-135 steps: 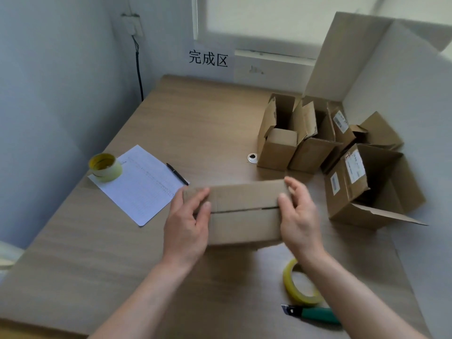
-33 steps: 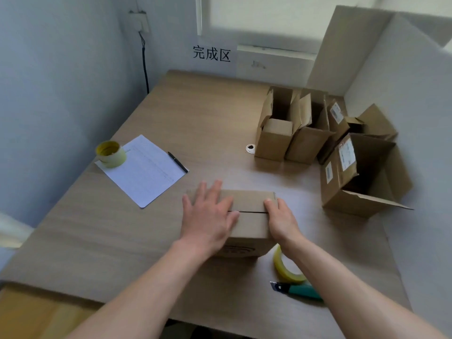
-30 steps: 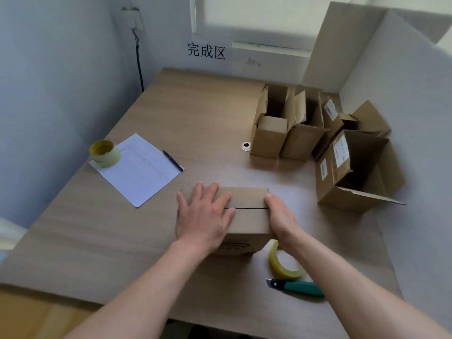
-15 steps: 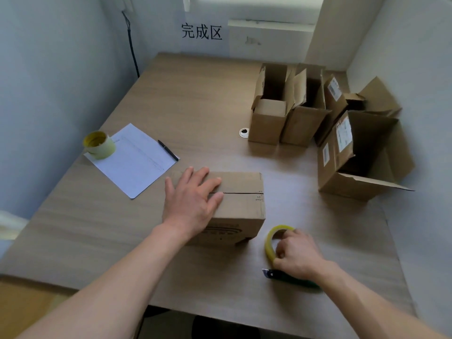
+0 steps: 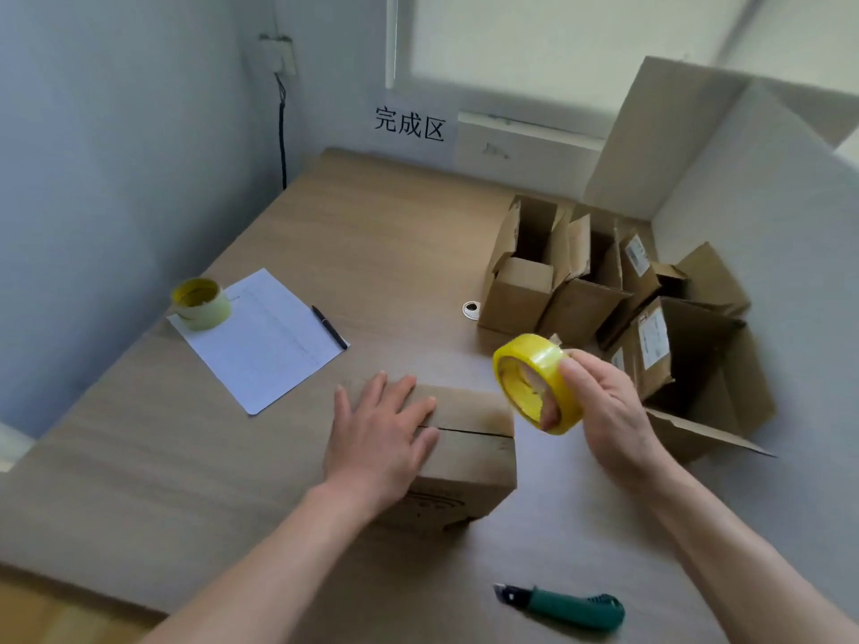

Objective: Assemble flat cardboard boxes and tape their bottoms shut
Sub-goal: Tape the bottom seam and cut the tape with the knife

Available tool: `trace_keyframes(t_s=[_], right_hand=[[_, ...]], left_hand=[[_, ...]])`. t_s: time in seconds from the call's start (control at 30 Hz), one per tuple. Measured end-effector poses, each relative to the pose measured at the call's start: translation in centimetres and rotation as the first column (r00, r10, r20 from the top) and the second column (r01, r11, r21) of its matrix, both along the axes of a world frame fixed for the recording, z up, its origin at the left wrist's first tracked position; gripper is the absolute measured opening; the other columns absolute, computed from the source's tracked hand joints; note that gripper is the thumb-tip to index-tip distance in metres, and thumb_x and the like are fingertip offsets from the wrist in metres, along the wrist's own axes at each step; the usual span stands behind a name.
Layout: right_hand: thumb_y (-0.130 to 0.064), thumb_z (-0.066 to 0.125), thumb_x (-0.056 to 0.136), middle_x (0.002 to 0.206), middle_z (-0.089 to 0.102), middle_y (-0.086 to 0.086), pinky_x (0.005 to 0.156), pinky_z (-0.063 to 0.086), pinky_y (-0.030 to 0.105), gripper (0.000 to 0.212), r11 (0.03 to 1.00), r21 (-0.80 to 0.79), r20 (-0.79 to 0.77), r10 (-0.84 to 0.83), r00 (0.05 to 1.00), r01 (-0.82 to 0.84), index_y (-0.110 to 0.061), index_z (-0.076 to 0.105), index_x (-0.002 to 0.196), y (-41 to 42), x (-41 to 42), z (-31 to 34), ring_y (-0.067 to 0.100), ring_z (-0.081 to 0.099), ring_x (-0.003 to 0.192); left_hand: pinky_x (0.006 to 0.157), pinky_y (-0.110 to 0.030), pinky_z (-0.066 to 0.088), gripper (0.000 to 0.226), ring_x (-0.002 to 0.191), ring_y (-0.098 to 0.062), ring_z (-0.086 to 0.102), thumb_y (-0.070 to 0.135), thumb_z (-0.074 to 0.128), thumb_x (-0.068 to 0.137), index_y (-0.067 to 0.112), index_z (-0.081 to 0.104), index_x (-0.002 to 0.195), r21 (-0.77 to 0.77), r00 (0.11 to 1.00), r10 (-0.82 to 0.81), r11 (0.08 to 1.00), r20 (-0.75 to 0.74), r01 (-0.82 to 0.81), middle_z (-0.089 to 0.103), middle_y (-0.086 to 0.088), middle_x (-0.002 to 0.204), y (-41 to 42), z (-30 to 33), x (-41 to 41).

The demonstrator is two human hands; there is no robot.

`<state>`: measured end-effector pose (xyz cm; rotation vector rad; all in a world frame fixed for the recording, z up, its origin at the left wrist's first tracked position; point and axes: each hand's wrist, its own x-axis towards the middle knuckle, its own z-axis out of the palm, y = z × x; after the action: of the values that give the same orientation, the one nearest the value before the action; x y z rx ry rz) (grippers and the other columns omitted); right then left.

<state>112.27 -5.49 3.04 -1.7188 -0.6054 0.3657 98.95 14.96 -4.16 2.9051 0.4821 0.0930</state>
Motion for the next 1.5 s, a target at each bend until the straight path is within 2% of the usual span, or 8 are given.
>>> trace_keyframes(t_s=[0.17, 0.3, 0.47, 0.77, 0.97, 1.17, 1.33, 1.5], right_hand=[[-0.030, 0.060, 0.089, 0.053, 0.048, 0.011, 0.049, 0.038, 0.028, 0.037, 0.988, -0.015, -0.128, 0.148, 0.981, -0.151, 0.000, 0.058, 0.069, 5.2, -3.8, -0.4, 0.021, 0.044, 0.051], [-0.034, 0.065, 0.090, 0.052, 0.044, 0.011, 0.046, 0.033, 0.027, 0.046, 0.990, -0.032, -0.116, 0.135, 0.984, -0.140, 0.006, 0.056, 0.069, 6.1, -3.5, -0.4, 0.020, 0.039, 0.049], [-0.032, 0.062, 0.085, 0.055, 0.045, 0.006, 0.045, 0.033, 0.025, 0.029, 0.982, -0.037, -0.182, 0.177, 0.967, -0.186, -0.014, 0.067, 0.064, 6.6, -2.9, 0.1, 0.018, 0.041, 0.050], [-0.035, 0.066, 0.090, 0.052, 0.052, -0.004, 0.043, 0.036, 0.020, 0.028, 0.964, -0.033, -0.204, 0.251, 0.946, -0.263, -0.022, 0.071, 0.066, 6.9, -1.5, -0.2, 0.008, 0.045, 0.046], [-0.040, 0.064, 0.083, 0.058, 0.055, -0.002, 0.047, 0.037, 0.022, 0.024, 0.943, -0.042, -0.209, 0.314, 0.926, -0.329, -0.021, 0.075, 0.074, 6.9, -0.6, -0.8, 0.010, 0.048, 0.052], [-0.046, 0.068, 0.079, 0.060, 0.056, 0.004, 0.048, 0.037, 0.023, 0.033, 0.931, 0.001, -0.237, 0.354, 0.905, -0.364, -0.014, 0.074, 0.075, 7.0, 0.0, -0.8, 0.014, 0.049, 0.054], [-0.053, 0.073, 0.071, 0.062, 0.060, -0.002, 0.051, 0.042, 0.022, 0.036, 0.956, 0.061, -0.182, 0.294, 0.938, -0.288, -0.018, 0.074, 0.080, 7.3, -0.2, -1.4, 0.009, 0.053, 0.056], [-0.052, 0.085, 0.057, 0.080, 0.067, 0.013, 0.063, 0.049, 0.040, 0.052, 0.979, 0.025, -0.046, 0.203, 0.978, -0.202, -0.018, 0.068, 0.093, 6.3, -1.3, -3.7, 0.027, 0.060, 0.071]], left_hand=[[0.114, -0.049, 0.017, 0.036, 0.143, -0.017, 0.026, 0.031, 0.043, 0.099, 0.030, 0.047, 0.135, -0.213, 0.985, 0.044, 0.977, 0.168, -0.007, 0.038, 0.010, 0.151, 0.6, 0.4, -0.1], [0.110, -0.035, 0.037, 0.038, 0.126, -0.014, 0.052, 0.018, 0.051, 0.089, 0.011, 0.064, 0.124, -0.688, 0.831, 0.294, 0.713, 0.472, 0.138, 0.060, 0.001, 0.130, 1.6, 2.4, -0.5], [0.096, -0.025, 0.047, 0.026, 0.109, -0.012, 0.061, 0.025, 0.060, 0.095, 0.012, 0.070, 0.114, -0.876, 0.959, 0.139, 0.455, 0.248, 0.160, 0.067, -0.005, 0.116, 2.2, 6.0, 1.7], [0.069, -0.026, 0.054, 0.012, 0.070, -0.013, 0.060, 0.002, 0.069, 0.086, 0.013, 0.073, 0.080, -0.980, 0.920, 0.366, 0.181, 0.141, 0.079, 0.068, -0.003, 0.072, 2.5, 7.1, 2.2], [0.073, -0.022, 0.053, 0.020, 0.079, -0.005, 0.062, 0.004, 0.062, 0.092, 0.016, 0.072, 0.104, -0.953, 0.982, 0.163, 0.298, 0.096, 0.043, 0.070, -0.002, 0.090, 3.1, 7.7, 2.6], [0.082, -0.051, 0.054, 0.008, 0.079, -0.024, 0.059, 0.004, 0.066, 0.089, 0.005, 0.073, 0.089, -0.944, 0.987, 0.134, 0.327, 0.091, 0.043, 0.066, -0.030, 0.091, 3.8, 8.4, 3.1], [0.064, -0.031, 0.043, 0.013, 0.070, -0.011, 0.053, 0.015, 0.058, 0.085, 0.014, 0.061, 0.073, -0.582, 0.870, 0.191, 0.803, 0.454, 0.127, 0.056, 0.004, 0.072, 1.8, 6.7, 3.0], [0.065, -0.026, 0.036, 0.025, 0.066, -0.003, 0.048, 0.006, 0.052, 0.093, 0.019, 0.051, 0.071, -0.703, 0.849, 0.418, 0.707, 0.323, -0.080, 0.052, 0.006, 0.068, 2.0, 4.7, 2.5]])
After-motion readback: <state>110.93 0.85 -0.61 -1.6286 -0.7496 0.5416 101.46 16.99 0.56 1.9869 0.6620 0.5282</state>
